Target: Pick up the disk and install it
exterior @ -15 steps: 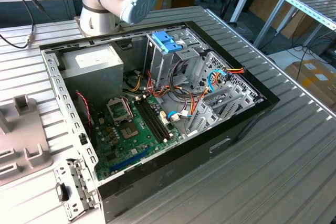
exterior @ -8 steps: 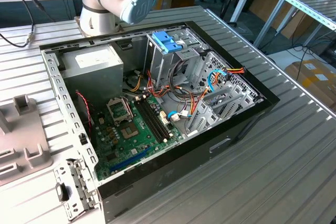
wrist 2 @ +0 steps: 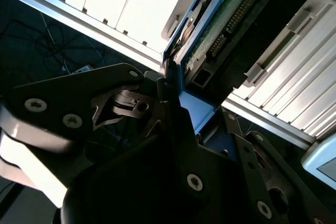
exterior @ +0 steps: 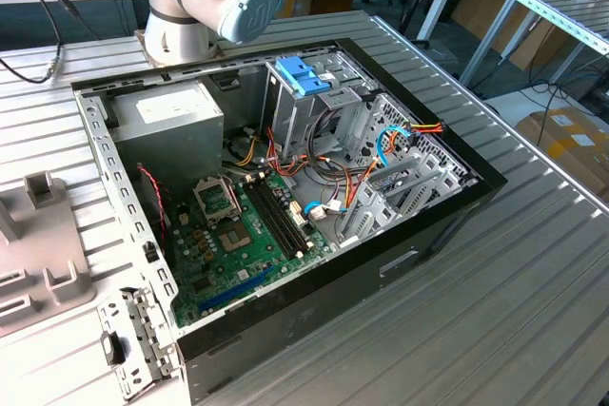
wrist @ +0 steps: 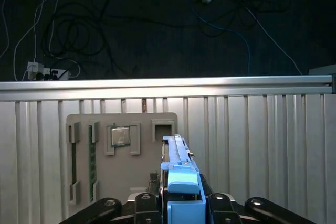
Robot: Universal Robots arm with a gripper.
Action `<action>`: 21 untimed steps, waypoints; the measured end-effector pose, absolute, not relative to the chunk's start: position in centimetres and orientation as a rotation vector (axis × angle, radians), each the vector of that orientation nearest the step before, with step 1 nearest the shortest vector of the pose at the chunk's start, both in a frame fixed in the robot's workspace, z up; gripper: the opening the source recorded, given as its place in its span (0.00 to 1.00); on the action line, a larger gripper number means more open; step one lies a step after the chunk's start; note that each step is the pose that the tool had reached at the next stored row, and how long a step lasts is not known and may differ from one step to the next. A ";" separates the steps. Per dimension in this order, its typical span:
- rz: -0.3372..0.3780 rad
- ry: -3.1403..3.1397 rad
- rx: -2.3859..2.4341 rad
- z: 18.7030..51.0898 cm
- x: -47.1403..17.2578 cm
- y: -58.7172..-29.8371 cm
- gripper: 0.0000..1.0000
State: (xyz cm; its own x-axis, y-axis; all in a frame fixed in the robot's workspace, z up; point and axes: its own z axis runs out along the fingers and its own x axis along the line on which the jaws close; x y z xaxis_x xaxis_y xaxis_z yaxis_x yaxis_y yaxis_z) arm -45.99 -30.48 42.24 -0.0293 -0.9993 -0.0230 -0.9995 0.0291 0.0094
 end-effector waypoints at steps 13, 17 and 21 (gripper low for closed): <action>0.044 2.242 -2.178 43.9 -46.0 -30.5 0.37; 0.046 2.242 -2.177 44.2 -46.0 -30.5 0.37; 0.048 2.241 -2.176 44.6 -46.0 -30.5 0.37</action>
State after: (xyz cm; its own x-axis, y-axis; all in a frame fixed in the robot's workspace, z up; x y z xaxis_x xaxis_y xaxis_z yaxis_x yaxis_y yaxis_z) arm -45.98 -30.48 44.60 -0.0292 -0.9990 -0.0339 -0.9995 0.0289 0.0096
